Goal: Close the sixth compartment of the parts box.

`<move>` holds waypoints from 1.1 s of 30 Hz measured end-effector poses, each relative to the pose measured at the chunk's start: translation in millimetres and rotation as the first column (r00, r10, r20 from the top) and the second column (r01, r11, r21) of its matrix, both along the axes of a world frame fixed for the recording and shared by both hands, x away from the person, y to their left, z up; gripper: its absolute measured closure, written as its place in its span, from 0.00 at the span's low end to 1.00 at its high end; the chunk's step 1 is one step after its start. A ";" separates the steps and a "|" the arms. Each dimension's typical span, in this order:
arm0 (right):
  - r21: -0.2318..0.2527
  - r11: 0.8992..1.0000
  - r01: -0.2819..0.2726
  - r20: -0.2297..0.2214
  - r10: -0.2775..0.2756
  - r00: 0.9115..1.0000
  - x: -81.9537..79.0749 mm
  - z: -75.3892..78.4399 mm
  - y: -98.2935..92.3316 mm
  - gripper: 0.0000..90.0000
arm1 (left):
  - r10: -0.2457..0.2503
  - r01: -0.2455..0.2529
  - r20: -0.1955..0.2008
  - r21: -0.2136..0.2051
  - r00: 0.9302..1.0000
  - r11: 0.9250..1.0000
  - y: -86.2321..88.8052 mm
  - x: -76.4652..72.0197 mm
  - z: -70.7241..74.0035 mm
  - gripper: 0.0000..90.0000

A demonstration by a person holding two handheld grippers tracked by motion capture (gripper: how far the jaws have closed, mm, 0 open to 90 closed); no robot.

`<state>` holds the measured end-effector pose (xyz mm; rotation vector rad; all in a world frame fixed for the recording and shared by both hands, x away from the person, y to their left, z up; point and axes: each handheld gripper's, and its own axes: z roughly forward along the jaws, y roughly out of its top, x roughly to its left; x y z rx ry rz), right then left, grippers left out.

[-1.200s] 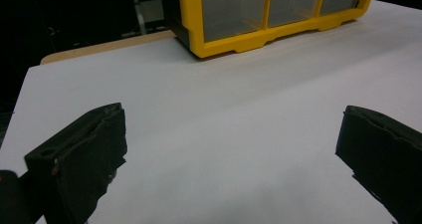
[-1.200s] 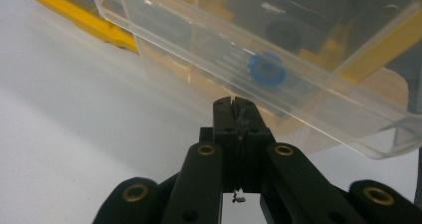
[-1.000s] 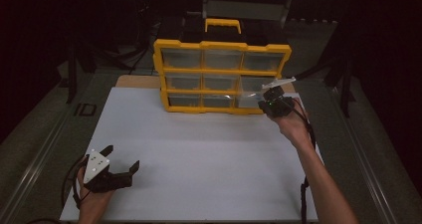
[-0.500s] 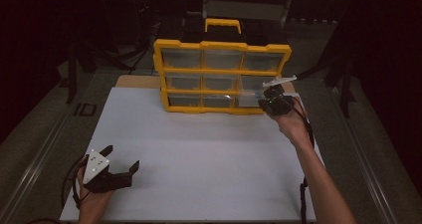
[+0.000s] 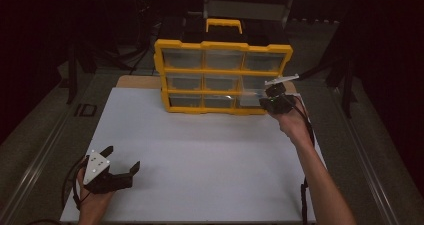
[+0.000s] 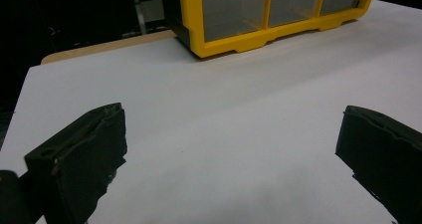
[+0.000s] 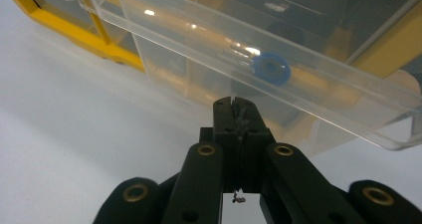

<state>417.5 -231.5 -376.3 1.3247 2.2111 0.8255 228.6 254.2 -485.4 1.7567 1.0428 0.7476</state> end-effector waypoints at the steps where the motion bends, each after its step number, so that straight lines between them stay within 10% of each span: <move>1: 0.002 1.000 0.001 0.000 -0.001 1.000 0.4 0.0 -0.2 0.99 | 0.000 0.000 0.000 0.000 1.000 1.000 0.0 0.0 0.0 0.00; 33: -0.001 1.000 0.020 -0.011 -0.020 1.000 10.7 2.9 1.7 0.99 | -0.001 0.001 0.001 -0.001 1.000 1.000 0.2 -0.2 0.3 0.00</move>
